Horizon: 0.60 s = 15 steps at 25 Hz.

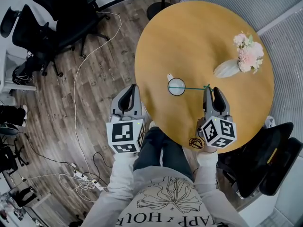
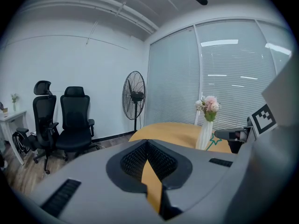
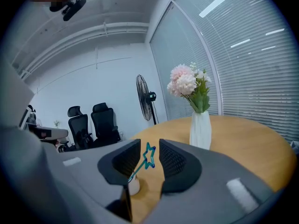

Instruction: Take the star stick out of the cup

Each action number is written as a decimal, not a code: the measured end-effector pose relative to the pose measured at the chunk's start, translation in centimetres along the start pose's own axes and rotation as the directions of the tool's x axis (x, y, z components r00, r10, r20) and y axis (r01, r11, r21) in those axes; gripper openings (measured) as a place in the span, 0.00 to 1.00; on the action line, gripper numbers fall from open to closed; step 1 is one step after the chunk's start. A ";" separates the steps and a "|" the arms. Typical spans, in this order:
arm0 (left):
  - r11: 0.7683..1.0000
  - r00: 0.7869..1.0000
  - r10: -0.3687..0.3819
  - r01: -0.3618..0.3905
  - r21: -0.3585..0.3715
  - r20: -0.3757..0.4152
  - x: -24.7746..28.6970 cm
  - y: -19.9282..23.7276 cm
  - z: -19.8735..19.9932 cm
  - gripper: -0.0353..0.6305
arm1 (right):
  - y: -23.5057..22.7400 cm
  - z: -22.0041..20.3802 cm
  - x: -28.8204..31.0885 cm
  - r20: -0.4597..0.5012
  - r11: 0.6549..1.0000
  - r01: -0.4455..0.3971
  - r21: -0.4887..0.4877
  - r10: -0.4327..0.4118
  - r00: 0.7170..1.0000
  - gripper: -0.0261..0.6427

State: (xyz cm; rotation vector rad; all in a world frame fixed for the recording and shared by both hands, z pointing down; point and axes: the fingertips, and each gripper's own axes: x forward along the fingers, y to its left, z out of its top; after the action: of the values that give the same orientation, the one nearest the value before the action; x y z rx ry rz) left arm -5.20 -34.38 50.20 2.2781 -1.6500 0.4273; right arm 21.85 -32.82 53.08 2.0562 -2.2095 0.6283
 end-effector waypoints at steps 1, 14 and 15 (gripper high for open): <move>1.000 1.000 0.001 -0.001 -0.001 -0.003 0.0 0.0 -0.2 0.06 | -0.1 -0.3 0.1 -0.005 1.000 0.001 0.002 -0.001 1.000 0.24; 1.000 0.999 0.009 -0.009 -0.003 -0.031 0.1 0.1 -2.0 0.06 | 0.1 -2.3 0.9 -0.036 0.999 -0.040 0.015 0.040 0.999 0.23; 1.000 0.999 0.011 -0.011 -0.003 -0.033 0.0 0.2 -2.1 0.06 | 0.2 -2.4 1.0 -0.035 0.999 -0.042 0.013 0.043 0.998 0.20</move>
State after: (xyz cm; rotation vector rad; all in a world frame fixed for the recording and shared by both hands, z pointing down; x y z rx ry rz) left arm -5.52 -33.60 52.14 2.2485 -1.6461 0.4622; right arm 20.97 -32.96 55.53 1.9929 -2.2415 0.6775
